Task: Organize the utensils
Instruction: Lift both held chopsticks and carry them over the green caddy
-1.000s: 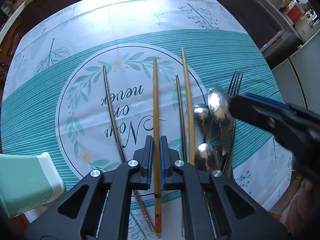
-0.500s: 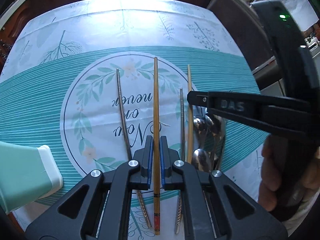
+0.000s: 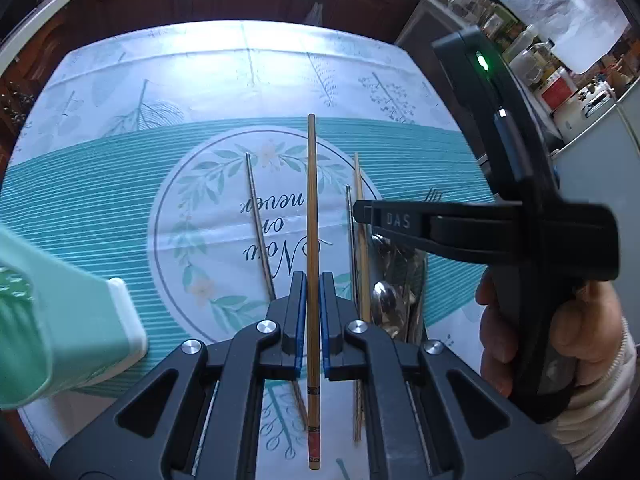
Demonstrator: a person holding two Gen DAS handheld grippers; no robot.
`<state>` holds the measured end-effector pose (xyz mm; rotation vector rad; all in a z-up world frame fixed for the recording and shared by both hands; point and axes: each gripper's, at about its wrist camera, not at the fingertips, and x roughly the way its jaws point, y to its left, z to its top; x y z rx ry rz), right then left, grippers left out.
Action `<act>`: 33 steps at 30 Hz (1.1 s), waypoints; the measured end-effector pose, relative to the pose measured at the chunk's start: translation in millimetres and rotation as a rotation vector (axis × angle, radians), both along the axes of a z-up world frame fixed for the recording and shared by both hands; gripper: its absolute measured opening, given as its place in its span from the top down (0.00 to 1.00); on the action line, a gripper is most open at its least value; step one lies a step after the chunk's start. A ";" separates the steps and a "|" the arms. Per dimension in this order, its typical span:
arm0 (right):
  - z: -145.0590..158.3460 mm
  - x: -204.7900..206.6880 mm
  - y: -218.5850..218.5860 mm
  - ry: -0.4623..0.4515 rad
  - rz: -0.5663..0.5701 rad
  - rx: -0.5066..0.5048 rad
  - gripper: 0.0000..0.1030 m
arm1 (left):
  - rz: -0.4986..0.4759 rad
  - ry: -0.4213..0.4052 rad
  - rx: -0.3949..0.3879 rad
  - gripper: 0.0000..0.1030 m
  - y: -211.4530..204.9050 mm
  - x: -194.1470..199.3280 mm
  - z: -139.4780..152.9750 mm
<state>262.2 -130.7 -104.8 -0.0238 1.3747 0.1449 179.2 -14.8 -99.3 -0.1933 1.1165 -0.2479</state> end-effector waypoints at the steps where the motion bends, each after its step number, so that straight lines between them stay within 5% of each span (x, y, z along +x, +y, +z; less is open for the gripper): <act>1: 0.3 -1.3 -2.1 0.009 -0.007 0.027 0.95 | -0.001 -0.015 0.003 0.96 1.9 -6.5 4.9; 7: 21.9 -28.6 -2.2 -0.080 0.005 0.112 0.96 | -0.007 -0.149 0.025 0.96 9.1 -43.3 40.7; 14: 81.7 -78.2 -6.7 -0.312 0.070 0.194 0.96 | 0.027 -0.412 0.051 0.96 23.9 -99.5 95.0; 21: 148.4 -125.2 -2.3 -0.562 0.149 0.299 1.00 | 0.150 -0.673 0.103 0.96 69.6 -155.0 157.4; 26: 187.5 -144.3 25.6 -0.725 0.210 0.329 1.00 | 0.255 -0.733 0.115 0.96 120.1 -166.0 186.3; 33: 176.5 -129.7 63.2 -0.657 0.275 0.266 1.00 | 0.360 -0.808 0.107 0.96 191.9 -163.0 192.5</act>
